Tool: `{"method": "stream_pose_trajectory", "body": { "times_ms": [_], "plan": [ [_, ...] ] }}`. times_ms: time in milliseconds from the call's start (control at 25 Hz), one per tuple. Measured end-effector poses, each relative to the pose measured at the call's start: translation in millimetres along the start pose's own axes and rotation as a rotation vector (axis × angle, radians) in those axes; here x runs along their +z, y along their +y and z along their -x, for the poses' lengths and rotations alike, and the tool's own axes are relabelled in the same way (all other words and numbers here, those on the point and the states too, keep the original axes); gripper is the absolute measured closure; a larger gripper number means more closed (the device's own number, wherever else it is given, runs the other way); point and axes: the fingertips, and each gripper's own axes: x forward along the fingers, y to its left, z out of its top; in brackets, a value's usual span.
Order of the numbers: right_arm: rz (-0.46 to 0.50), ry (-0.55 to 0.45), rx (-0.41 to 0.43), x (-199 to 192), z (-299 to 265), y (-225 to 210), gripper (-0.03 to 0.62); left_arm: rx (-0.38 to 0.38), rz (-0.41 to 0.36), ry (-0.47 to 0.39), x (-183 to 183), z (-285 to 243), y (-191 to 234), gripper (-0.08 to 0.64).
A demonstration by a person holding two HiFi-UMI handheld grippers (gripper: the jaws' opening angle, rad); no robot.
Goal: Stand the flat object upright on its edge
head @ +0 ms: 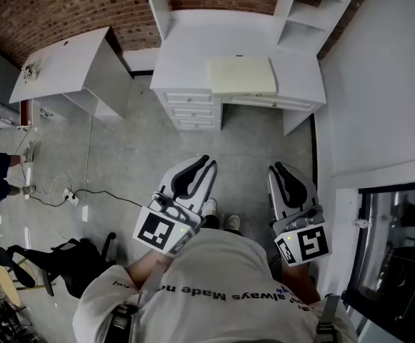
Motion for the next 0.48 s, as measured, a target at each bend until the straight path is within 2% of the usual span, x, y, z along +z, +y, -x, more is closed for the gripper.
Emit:
{"method": "stream_pose_trajectory", "body": {
  "times_ms": [480],
  "plan": [
    [0.011,-0.019,-0.026,6.7,-43.2,24.1,0.543,-0.027,0.008,0.021,0.8,10.7,46.9,0.502]
  ]
}}
